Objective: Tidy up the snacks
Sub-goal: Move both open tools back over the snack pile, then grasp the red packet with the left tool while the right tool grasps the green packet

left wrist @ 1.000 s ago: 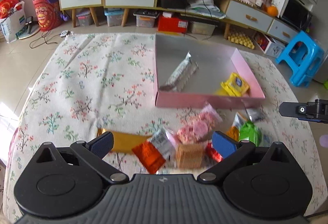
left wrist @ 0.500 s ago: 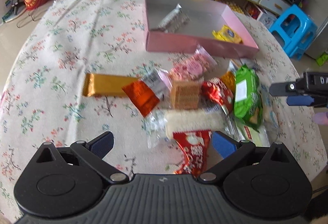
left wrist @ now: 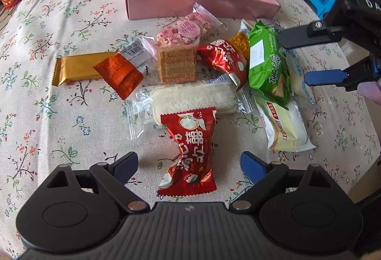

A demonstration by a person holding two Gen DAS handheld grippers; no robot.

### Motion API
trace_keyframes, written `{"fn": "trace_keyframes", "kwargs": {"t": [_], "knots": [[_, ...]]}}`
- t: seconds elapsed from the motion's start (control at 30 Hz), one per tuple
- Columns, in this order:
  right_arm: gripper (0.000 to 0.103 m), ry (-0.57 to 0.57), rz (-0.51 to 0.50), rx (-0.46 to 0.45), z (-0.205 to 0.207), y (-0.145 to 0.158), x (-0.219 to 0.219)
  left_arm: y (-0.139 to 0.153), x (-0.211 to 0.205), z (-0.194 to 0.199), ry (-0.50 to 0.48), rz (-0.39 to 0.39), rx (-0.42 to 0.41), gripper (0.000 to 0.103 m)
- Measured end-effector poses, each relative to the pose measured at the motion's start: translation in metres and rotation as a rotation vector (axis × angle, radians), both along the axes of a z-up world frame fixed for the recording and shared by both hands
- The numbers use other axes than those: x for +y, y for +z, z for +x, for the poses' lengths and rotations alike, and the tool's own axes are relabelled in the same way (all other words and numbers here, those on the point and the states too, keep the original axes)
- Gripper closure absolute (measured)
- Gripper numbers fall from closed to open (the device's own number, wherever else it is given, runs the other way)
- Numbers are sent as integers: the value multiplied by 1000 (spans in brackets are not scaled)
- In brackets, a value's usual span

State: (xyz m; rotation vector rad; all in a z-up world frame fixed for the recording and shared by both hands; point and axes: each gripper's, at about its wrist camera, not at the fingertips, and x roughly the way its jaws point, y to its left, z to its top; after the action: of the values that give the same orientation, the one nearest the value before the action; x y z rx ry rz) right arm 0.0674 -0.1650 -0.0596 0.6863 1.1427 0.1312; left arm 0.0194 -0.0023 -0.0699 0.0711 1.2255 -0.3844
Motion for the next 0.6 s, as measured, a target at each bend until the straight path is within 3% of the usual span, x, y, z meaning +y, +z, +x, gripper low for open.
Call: {"fn": "trace_keyframes", "kwargs": {"t": [0.2, 0.4, 0.47, 0.6], "knots": [[8, -25, 28, 8, 7, -8, 1, 0, 0, -1, -10, 5, -6, 30], [9, -51, -1, 8, 13, -13, 4, 3, 0, 0, -5, 0, -16, 51], [13, -63, -27, -1, 13, -12, 5, 4, 2, 1, 8, -13, -12, 64], [24, -96, -49, 1, 15, -13, 3, 5, 7, 2, 23, -41, 1, 72]]}}
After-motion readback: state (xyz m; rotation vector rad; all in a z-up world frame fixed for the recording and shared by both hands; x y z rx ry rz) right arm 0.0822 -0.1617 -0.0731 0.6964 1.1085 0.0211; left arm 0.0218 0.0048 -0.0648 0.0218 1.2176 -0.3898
